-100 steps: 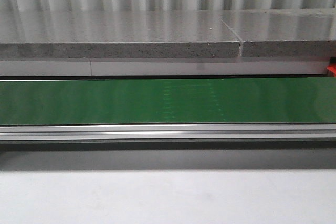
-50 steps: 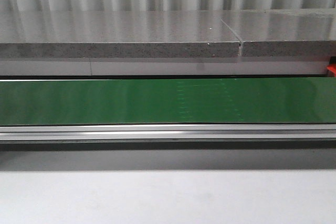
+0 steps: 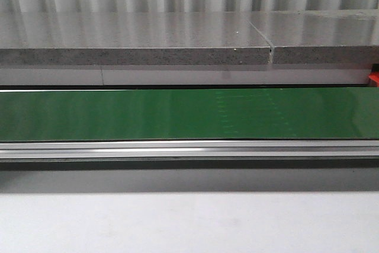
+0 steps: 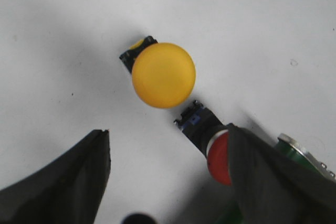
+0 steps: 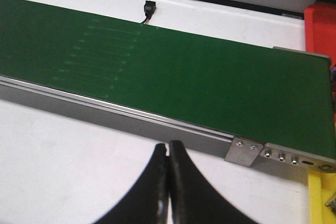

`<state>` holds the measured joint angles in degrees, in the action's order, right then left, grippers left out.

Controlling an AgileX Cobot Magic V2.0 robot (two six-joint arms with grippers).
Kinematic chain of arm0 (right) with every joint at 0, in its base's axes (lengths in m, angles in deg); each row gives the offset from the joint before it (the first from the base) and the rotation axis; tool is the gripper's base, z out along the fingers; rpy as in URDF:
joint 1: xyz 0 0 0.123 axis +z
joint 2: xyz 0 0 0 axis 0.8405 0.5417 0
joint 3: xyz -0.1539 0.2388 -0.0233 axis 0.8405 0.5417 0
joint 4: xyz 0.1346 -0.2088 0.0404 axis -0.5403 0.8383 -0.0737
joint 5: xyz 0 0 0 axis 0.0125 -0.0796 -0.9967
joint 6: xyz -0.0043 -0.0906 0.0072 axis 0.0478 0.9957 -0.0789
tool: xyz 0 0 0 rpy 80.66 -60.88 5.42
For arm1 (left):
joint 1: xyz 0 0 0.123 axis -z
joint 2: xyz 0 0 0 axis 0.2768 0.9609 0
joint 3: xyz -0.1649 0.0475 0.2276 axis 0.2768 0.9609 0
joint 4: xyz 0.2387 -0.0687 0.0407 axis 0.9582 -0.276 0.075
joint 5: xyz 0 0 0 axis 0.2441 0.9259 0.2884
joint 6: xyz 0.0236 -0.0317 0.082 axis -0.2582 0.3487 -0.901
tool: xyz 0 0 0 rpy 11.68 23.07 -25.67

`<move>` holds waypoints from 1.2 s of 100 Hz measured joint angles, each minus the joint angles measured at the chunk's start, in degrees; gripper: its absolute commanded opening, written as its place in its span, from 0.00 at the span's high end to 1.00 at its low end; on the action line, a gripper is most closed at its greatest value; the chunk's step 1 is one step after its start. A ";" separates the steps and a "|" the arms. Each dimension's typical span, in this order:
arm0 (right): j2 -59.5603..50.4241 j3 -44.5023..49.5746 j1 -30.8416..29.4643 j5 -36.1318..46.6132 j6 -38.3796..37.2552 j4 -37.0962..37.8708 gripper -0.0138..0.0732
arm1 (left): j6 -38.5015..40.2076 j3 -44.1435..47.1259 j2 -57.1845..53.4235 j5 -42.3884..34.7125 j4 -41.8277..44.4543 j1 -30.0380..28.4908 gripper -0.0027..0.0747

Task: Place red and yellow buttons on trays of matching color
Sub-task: 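Move the left gripper over the remaining buttons beside the belt, then lower the left gripper and grasp a yellow button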

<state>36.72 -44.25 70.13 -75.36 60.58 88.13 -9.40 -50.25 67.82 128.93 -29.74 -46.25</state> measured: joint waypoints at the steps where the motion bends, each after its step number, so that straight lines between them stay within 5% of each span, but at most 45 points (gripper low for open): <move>1: 0.00 0.00 0.00 0.00 0.00 0.00 0.92 | 0.01 -0.18 0.19 0.09 0.00 0.00 0.38; 43: 0.00 0.00 0.00 -0.09 0.00 0.00 0.92 | 2.85 -5.39 8.92 -0.52 -0.53 0.00 0.38; 77: 0.00 0.00 0.00 -0.09 0.08 0.00 0.92 | 3.08 -5.61 9.29 -0.52 -0.84 0.00 0.63; 120: 0.00 0.00 0.00 -0.09 0.08 0.00 0.92 | -2.22 -5.61 5.01 2.17 -0.74 0.10 0.64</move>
<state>36.72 -44.25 70.13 -75.46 60.67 88.13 -11.62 -55.85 72.83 131.10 -30.48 -46.15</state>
